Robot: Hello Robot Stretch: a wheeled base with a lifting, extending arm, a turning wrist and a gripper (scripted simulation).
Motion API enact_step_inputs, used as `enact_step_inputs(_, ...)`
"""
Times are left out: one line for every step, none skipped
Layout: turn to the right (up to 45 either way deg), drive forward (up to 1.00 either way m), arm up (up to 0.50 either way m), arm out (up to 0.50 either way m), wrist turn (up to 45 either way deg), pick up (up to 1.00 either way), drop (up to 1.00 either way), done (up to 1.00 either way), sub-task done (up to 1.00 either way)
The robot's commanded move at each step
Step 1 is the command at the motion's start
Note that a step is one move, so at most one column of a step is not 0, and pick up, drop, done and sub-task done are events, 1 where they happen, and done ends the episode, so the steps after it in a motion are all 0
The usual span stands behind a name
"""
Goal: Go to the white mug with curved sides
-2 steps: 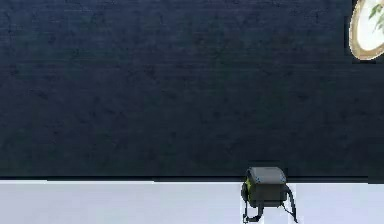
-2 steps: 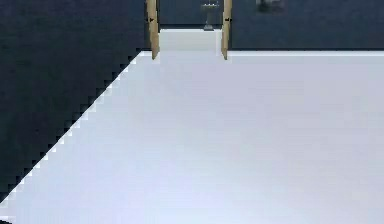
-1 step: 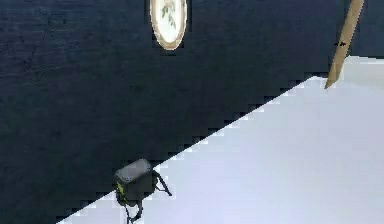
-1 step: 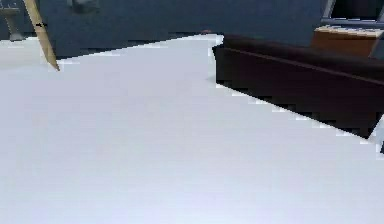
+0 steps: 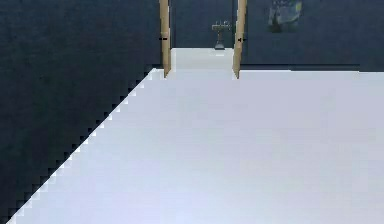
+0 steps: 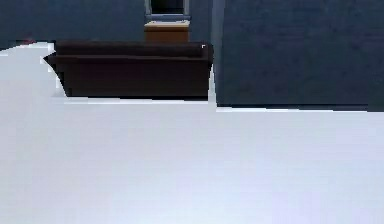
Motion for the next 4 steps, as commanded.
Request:
enact_step_inputs(0.0, 1.00, 0.00, 0.00, 0.0, 0.00, 0.00, 0.00, 0.00)
enact_step_inputs(0.0, 1.00, 0.00, 0.00, 0.0, 0.00, 0.00, 0.00, 0.00)
enact_step_inputs(0.0, 1.00, 0.00, 0.00, 0.0, 0.00, 0.00, 0.00, 0.00)
enact_step_inputs(0.0, 1.00, 0.00, 0.00, 0.0, 0.00, 0.00, 0.00, 0.00)
